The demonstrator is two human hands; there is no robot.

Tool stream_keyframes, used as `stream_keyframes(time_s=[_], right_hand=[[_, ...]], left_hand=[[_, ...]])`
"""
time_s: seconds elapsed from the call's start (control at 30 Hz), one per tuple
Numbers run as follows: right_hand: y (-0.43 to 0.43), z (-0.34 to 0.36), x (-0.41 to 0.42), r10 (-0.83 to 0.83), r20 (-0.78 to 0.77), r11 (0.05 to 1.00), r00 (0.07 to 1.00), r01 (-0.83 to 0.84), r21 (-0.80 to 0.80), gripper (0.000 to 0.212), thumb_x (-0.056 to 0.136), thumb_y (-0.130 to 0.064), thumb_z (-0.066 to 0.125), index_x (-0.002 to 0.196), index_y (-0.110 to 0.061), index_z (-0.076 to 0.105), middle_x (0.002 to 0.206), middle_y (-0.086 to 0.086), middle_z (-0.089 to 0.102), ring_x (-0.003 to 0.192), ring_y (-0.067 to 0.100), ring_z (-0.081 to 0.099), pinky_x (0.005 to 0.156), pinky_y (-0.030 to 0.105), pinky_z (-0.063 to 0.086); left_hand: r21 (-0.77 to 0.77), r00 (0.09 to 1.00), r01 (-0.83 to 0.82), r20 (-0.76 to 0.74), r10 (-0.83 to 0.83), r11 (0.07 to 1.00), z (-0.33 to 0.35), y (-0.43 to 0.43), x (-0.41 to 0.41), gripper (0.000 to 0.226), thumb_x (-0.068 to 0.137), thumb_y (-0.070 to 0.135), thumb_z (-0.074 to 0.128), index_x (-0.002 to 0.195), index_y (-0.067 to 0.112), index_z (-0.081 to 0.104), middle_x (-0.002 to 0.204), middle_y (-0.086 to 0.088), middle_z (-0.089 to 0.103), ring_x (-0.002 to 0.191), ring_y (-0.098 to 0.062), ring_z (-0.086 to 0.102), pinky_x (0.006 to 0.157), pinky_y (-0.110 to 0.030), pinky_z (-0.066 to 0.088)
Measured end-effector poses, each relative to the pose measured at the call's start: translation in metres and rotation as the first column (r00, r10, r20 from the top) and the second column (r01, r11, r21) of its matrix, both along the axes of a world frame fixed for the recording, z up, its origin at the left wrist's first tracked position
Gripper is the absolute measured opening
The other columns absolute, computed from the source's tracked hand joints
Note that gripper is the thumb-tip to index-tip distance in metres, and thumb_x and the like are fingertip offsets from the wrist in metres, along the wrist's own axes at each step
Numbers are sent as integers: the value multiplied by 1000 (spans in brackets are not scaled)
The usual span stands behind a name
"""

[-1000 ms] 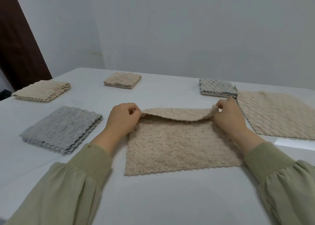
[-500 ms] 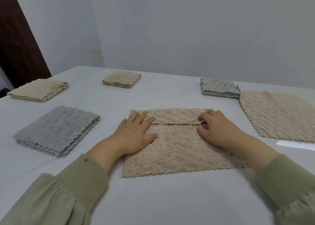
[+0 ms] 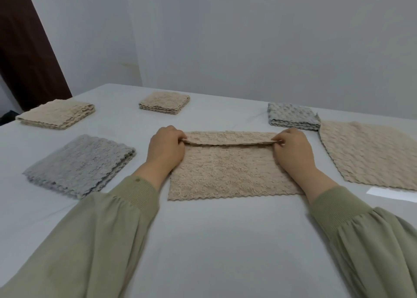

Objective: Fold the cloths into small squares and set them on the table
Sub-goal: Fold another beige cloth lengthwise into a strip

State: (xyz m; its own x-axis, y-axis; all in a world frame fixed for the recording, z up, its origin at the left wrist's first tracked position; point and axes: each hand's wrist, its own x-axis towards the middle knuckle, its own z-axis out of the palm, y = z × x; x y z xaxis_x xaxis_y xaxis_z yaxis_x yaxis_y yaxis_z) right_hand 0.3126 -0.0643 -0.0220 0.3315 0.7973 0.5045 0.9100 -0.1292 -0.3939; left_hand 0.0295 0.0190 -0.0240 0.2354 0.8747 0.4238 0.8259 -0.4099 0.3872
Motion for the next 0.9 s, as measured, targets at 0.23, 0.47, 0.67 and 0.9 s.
stream_keyframes(time_s=[0.23, 0.47, 0.67, 0.9], right_hand=[[-25, 14, -6, 13, -168, 969, 986, 29, 246, 16, 83, -1, 52, 85, -7, 67, 98, 5, 53, 94, 18, 47, 74, 18, 28], [-48, 9, 8, -79, -282, 997, 956, 76, -22, 25, 86, -5, 41, 87, -13, 64, 90, 5, 56, 62, 18, 49, 54, 28, 31], [-48, 7, 9, -209, -88, 950, 974, 181, -253, 42, 87, -43, 47, 63, -10, 60, 57, 2, 62, 61, 22, 56, 59, 31, 41], [-41, -1, 6, -139, -276, 979, 951, 91, -181, 16, 79, -26, 58, 67, -17, 58, 66, 4, 65, 67, 30, 62, 74, 38, 52]], left_hand=[[119, 983, 168, 50, -174, 979, 19, -29, -14, 15, 83, 4, 56, 81, 12, 68, 95, 1, 59, 95, -15, 49, 84, -27, 38], [-205, 993, 99, 86, -83, 974, 24, -49, -33, 26, 95, 24, 42, 104, 25, 66, 97, 7, 60, 86, -14, 55, 79, -32, 46], [-268, 998, -29, 37, 40, 963, 16, -47, -24, 20, 94, 39, 48, 107, 31, 61, 77, 10, 57, 77, -14, 56, 60, -28, 39], [-323, 926, 43, 368, 84, 945, 17, -43, -19, 15, 87, 13, 61, 92, 25, 69, 78, -1, 63, 71, -16, 59, 66, -26, 44]])
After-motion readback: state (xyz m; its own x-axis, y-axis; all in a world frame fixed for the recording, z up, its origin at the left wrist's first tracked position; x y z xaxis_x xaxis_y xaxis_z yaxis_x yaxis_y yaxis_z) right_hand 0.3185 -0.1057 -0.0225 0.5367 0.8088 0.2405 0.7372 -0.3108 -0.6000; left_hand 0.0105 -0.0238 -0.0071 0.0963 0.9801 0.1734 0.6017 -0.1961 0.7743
